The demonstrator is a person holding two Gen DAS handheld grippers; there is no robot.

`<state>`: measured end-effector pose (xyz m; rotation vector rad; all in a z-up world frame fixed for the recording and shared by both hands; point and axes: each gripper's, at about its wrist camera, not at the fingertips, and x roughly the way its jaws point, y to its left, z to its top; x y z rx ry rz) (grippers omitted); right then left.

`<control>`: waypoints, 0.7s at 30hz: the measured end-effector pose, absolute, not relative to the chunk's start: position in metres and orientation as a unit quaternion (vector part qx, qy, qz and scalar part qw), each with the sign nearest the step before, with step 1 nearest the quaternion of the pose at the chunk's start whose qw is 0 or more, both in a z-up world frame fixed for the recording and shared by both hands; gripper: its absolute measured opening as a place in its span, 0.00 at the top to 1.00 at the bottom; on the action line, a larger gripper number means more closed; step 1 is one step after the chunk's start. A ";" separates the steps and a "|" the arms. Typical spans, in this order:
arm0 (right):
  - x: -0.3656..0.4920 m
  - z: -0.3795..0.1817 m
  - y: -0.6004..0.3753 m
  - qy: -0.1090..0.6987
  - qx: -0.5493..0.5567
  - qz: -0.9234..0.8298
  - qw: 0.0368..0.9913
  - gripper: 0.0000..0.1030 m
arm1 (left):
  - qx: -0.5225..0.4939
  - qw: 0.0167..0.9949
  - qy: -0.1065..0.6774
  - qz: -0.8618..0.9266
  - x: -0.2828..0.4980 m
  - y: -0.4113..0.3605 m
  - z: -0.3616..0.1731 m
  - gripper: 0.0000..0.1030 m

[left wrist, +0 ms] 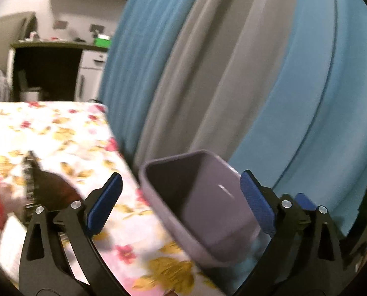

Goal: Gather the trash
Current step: 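Move both tools back from the bin toward the trash on the bed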

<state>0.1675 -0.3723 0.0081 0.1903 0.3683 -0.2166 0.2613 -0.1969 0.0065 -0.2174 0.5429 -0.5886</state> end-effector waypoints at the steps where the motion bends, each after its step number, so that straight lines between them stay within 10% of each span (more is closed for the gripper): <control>1: 0.163 0.010 -0.370 0.181 0.095 -0.105 0.973 0.24 | -0.101 0.920 0.261 -0.274 0.255 -0.190 0.009 0.06; 21: 0.077 0.031 -0.273 0.178 0.069 -0.002 0.982 0.12 | -0.053 0.960 0.254 -0.103 0.119 -0.055 0.008 0.05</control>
